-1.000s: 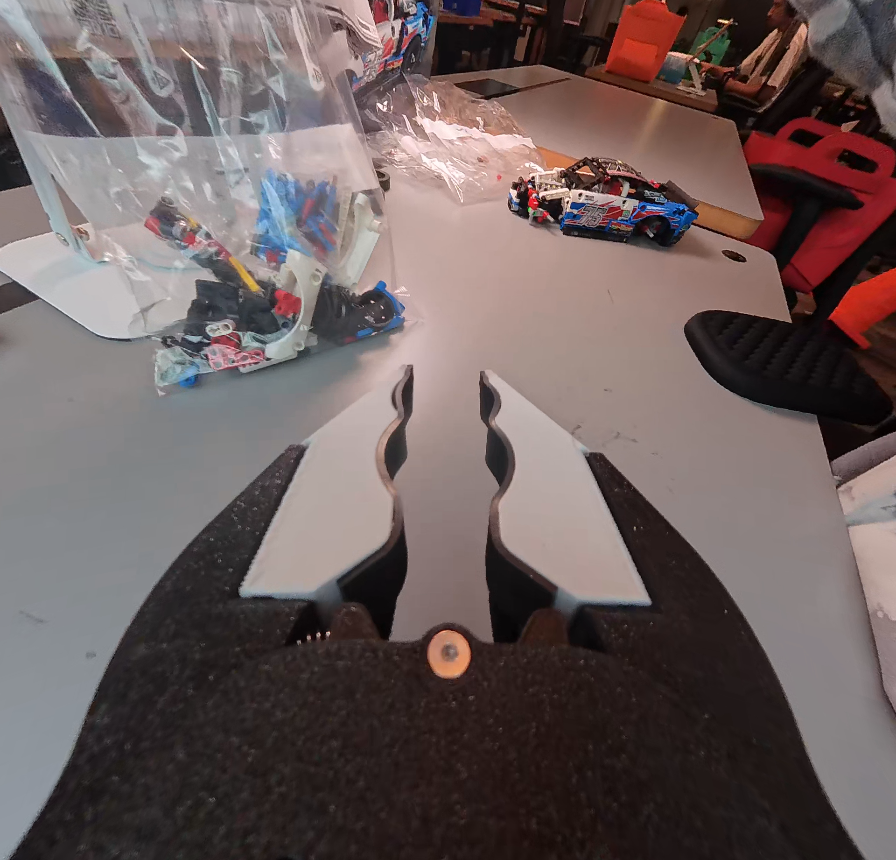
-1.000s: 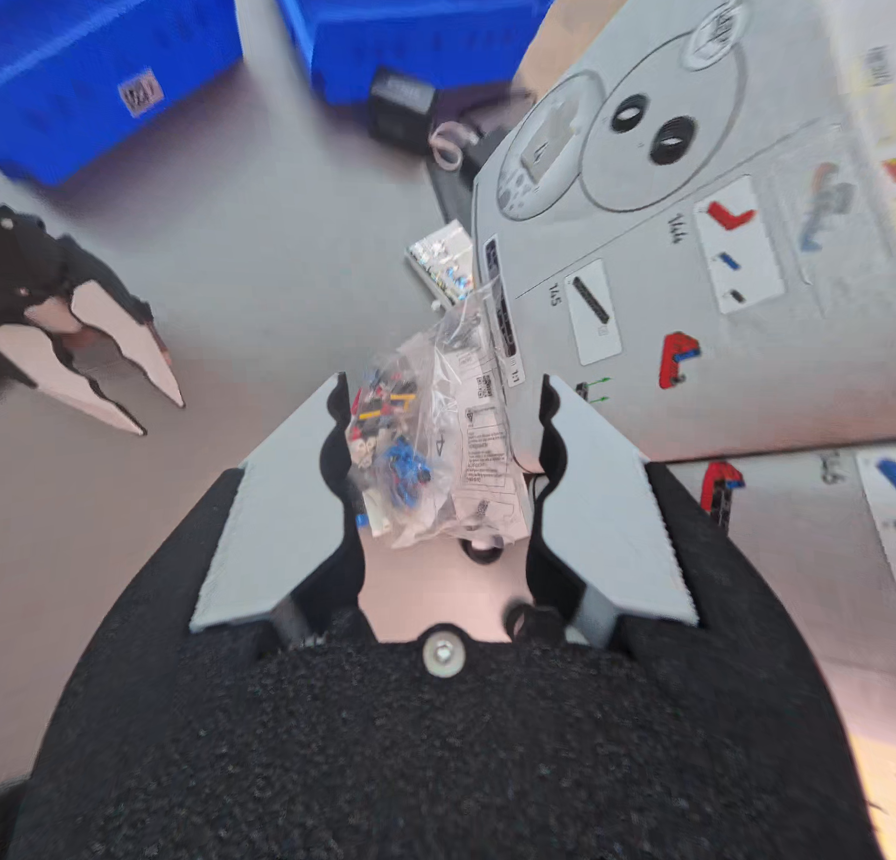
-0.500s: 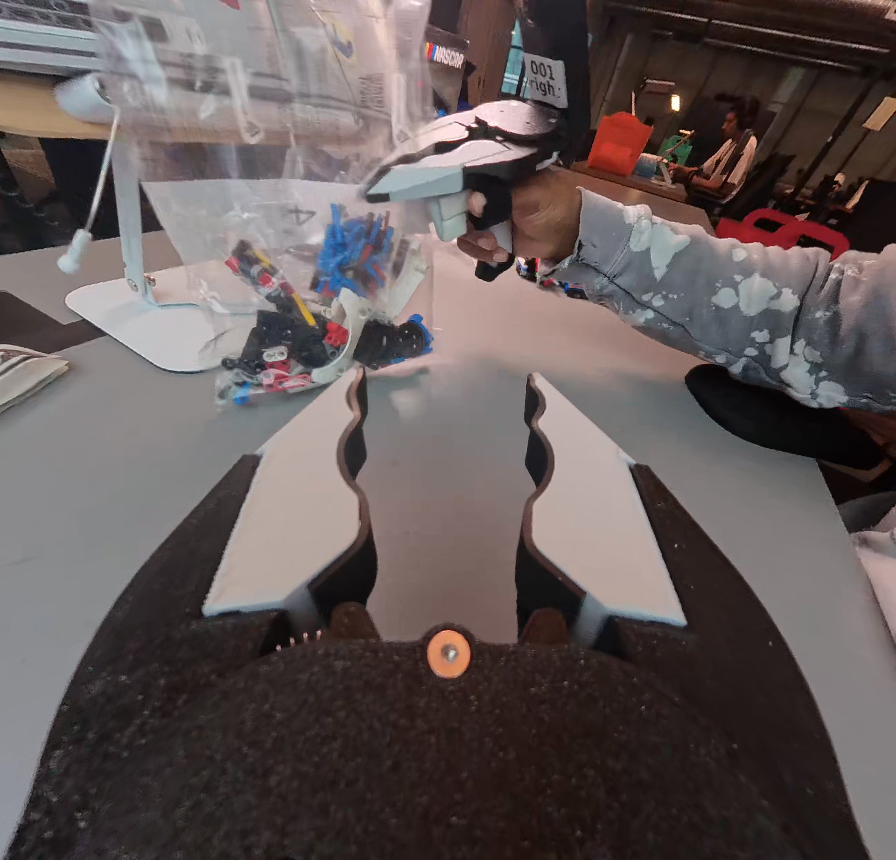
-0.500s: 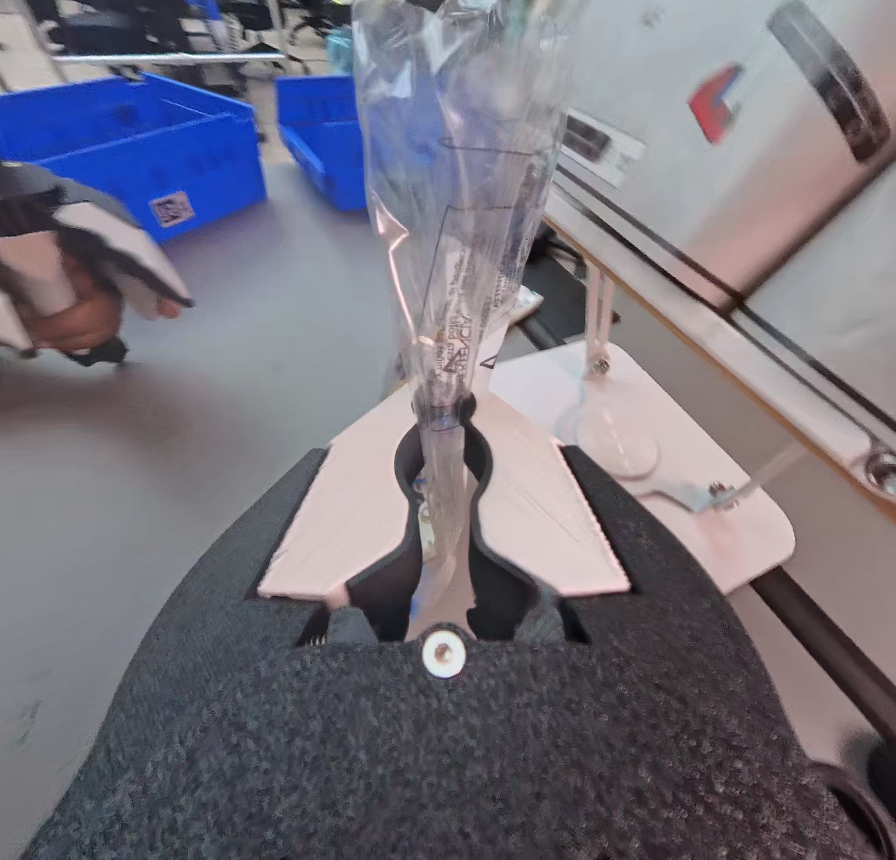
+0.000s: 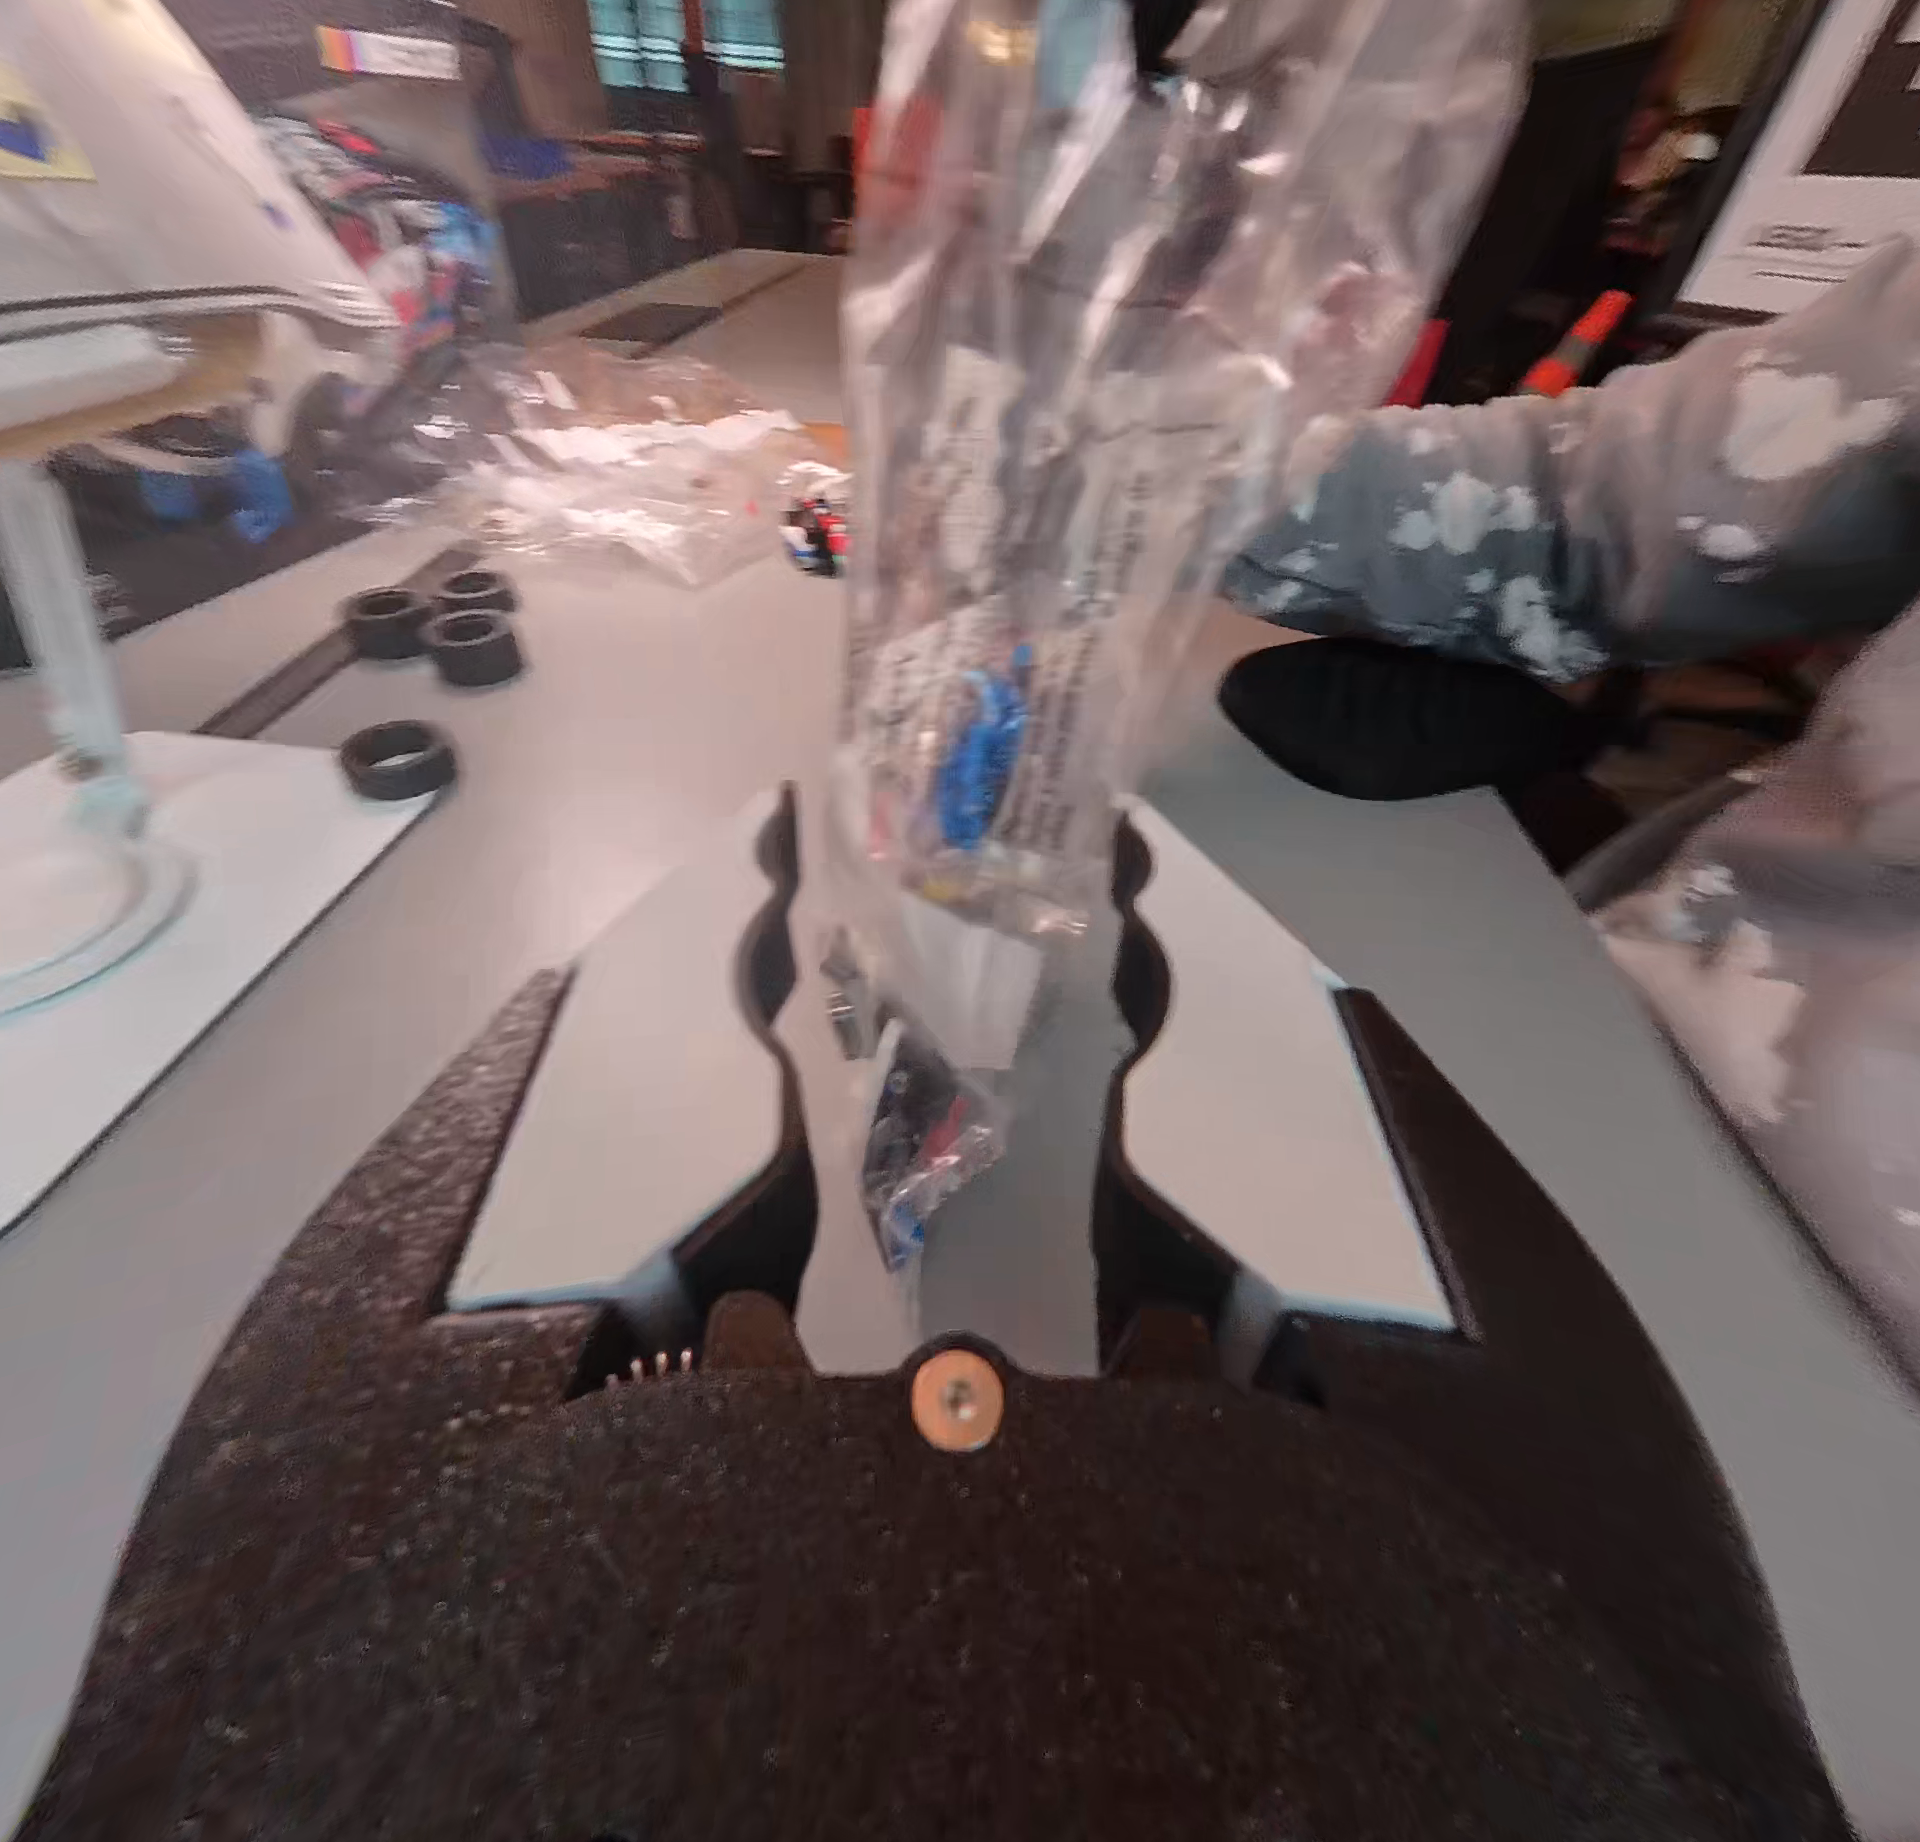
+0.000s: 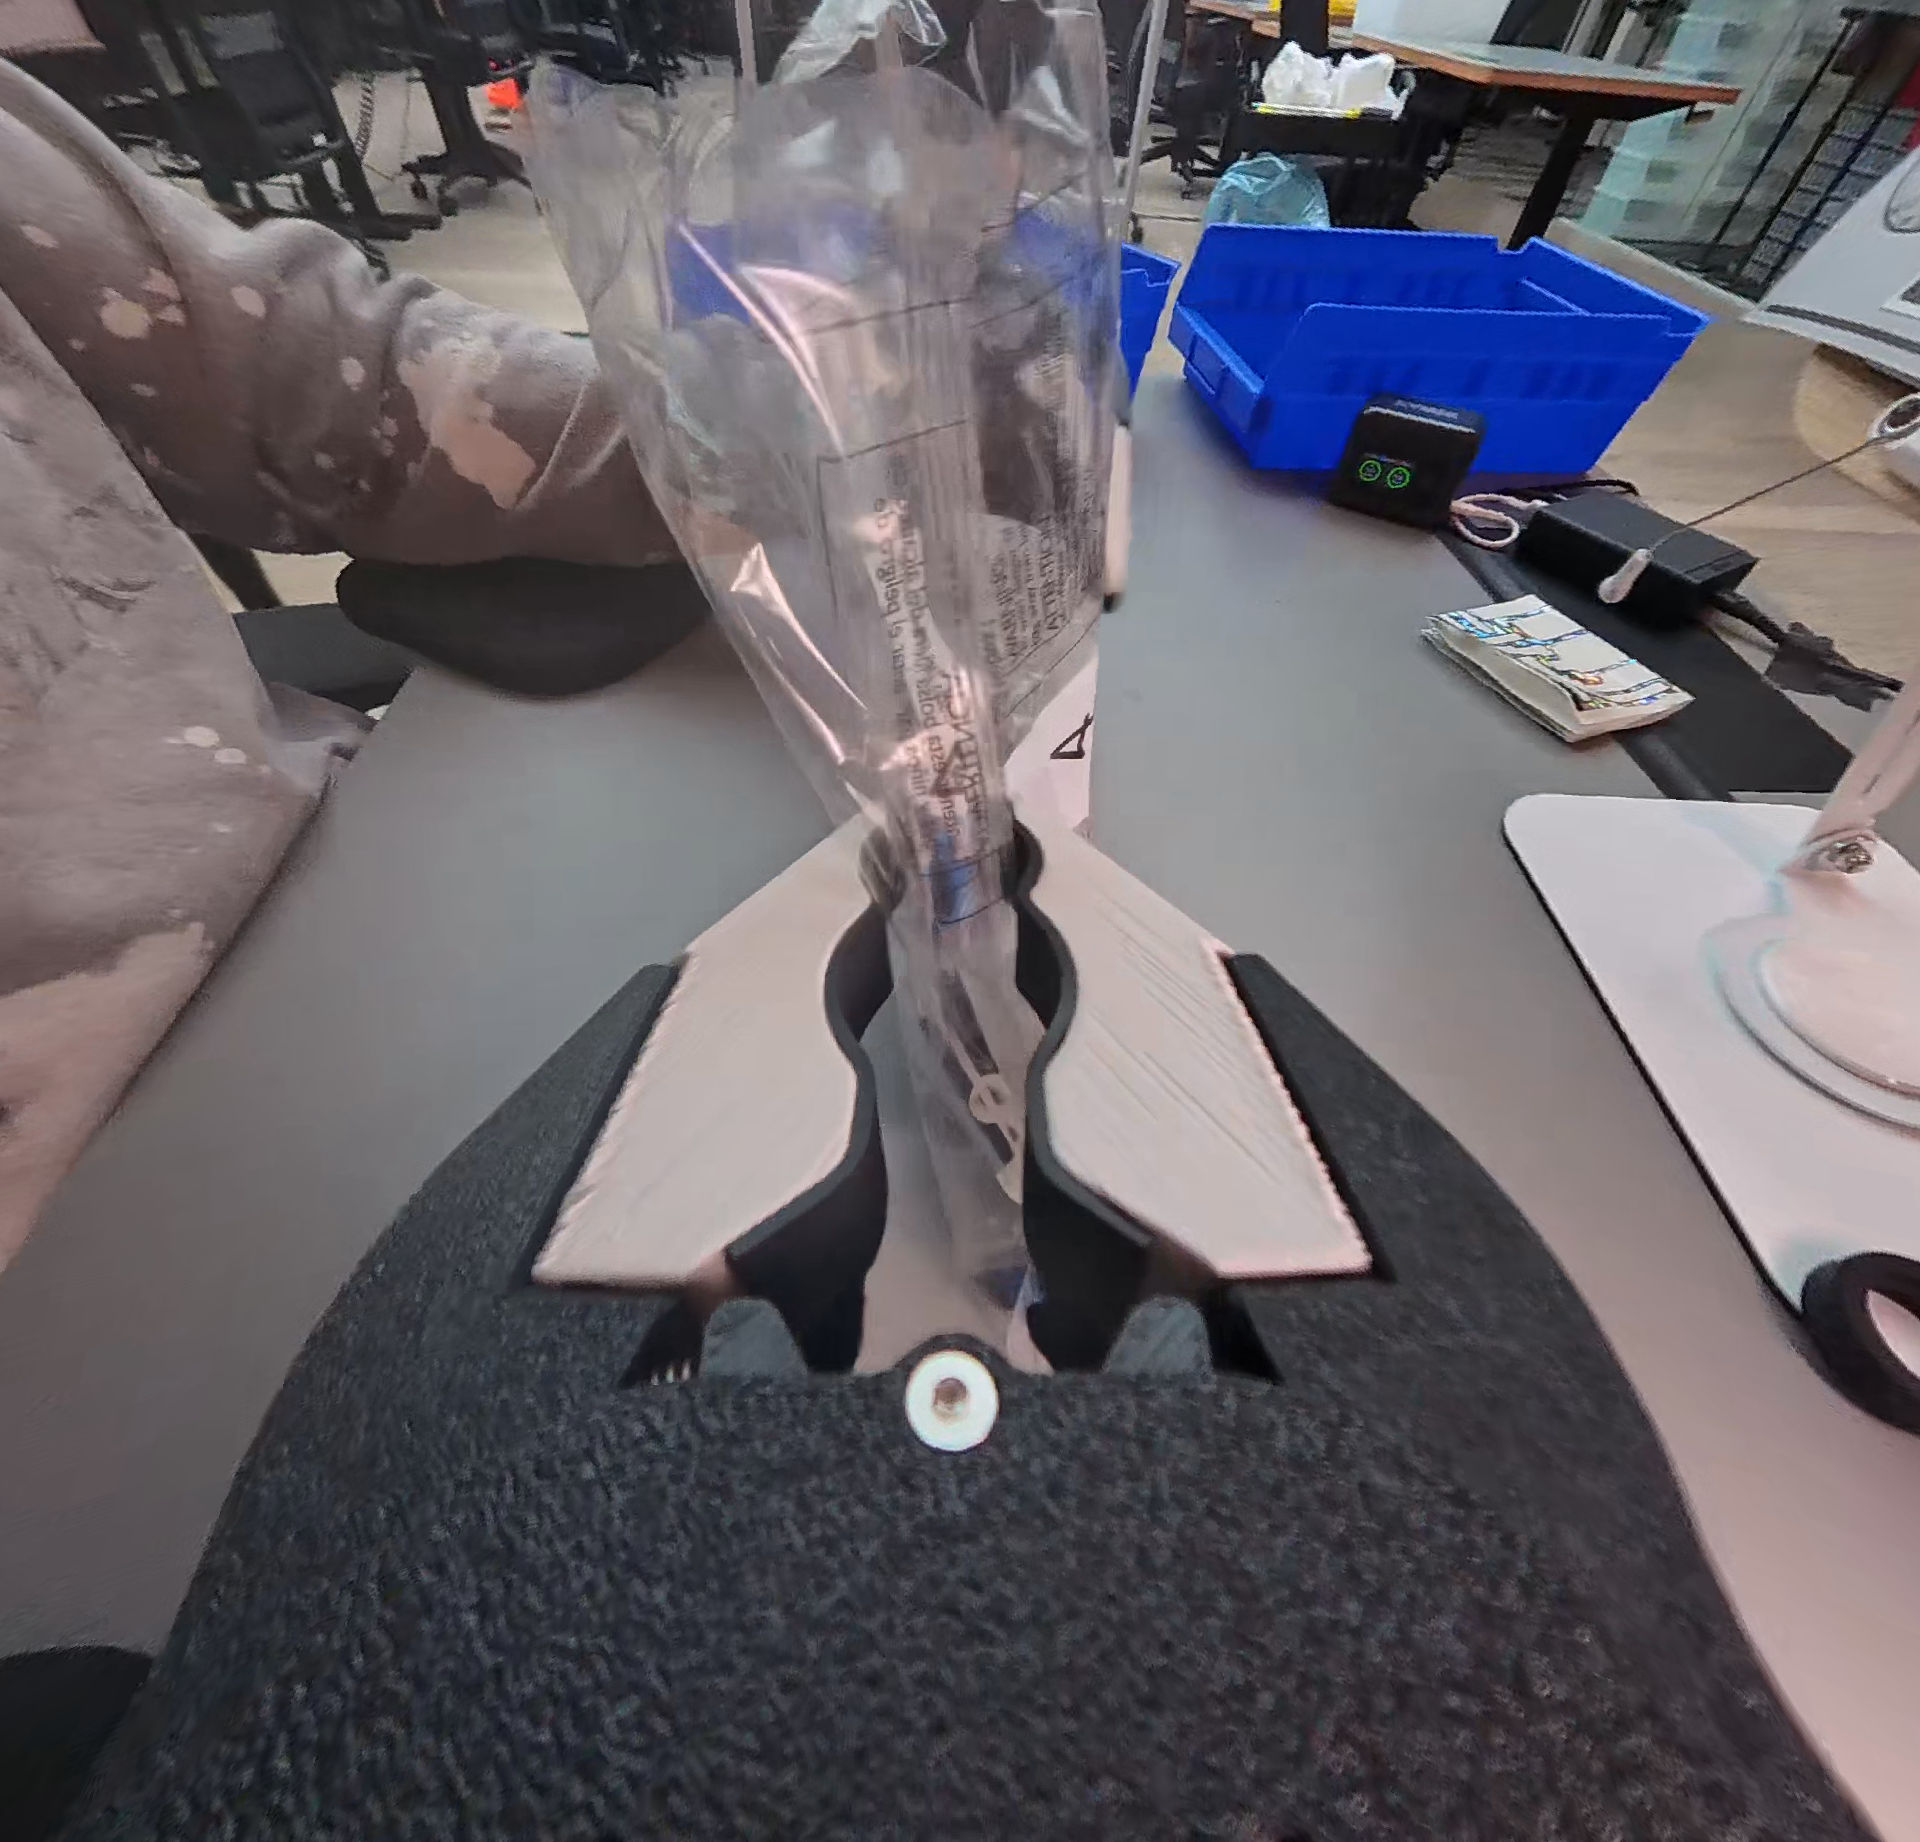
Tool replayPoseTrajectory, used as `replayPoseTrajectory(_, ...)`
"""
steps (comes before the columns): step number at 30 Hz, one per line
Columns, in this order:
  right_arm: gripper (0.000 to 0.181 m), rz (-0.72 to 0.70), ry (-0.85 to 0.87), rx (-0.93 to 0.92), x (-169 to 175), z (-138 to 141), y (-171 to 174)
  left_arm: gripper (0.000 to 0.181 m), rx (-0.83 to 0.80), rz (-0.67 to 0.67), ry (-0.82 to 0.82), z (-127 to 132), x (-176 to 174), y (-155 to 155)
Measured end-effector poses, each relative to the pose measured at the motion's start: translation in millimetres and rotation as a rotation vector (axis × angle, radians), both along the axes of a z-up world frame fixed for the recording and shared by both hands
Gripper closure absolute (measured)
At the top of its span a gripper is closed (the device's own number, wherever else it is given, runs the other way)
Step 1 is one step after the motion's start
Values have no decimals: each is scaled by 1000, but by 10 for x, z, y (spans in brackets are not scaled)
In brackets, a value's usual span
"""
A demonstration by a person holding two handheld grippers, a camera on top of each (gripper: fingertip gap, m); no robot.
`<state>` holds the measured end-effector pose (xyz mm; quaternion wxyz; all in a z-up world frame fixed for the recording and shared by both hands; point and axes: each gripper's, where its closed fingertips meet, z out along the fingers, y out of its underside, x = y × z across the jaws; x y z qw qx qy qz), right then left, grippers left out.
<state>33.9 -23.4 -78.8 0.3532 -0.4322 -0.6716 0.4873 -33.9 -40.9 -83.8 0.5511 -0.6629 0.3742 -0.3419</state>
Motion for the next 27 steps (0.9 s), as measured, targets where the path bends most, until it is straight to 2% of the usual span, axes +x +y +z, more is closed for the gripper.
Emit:
replayPoseTrajectory(1, 149, -23, -6, -14, 29, 15, 9, 147, -10, -73, 0, 16, 105, -87)
replayPoseTrajectory(2, 139, -31, 1, -31, 60, 43, -8, 158, 1, -103, 9, 24, 176, -137)
replayPoseTrajectory(3, 140, -29, 27, -43, 92, 89, -52, 166, 16, -108, 31, 6, 218, -164)
replayPoseTrajectory(4, 154, -37, 54, -38, 111, 119, -83, 177, 25, -116, 50, -18, 246, -201)
replayPoseTrajectory(5, 172, -50, 69, -14, 127, 119, -99, 181, 30, -124, 57, -33, 260, -243)
replayPoseTrajectory(7, 181, -17, 91, -36, 170, 120, -169, 181, 32, -144, 50, -36, 250, -335)
replayPoseTrajectory(13, 181, 113, -4, -241, 270, 56, -234, 181, -85, -188, -15, -83, 142, -485)
replayPoseTrajectory(17, 179, 89, -84, -293, 357, -21, -308, 181, -195, -148, -22, -142, 136, -540)
replayPoseTrajectory(19, 178, 34, -109, -276, 381, -67, -323, 181, -296, -88, -26, -192, 121, -516)
replayPoseTrajectory(21, 178, -18, -155, -342, 407, -117, -352, 181, -537, -10, -145, -225, 95, -463)
replayPoseTrajectory(23, 179, -13, -218, -428, 464, -238, -479, 181, -663, -39, -186, -332, 139, -565)
replayPoseTrajectory(27, 181, -114, -412, -848, 490, -621, -594, 181, -816, 9, -139, -751, 155, -650)
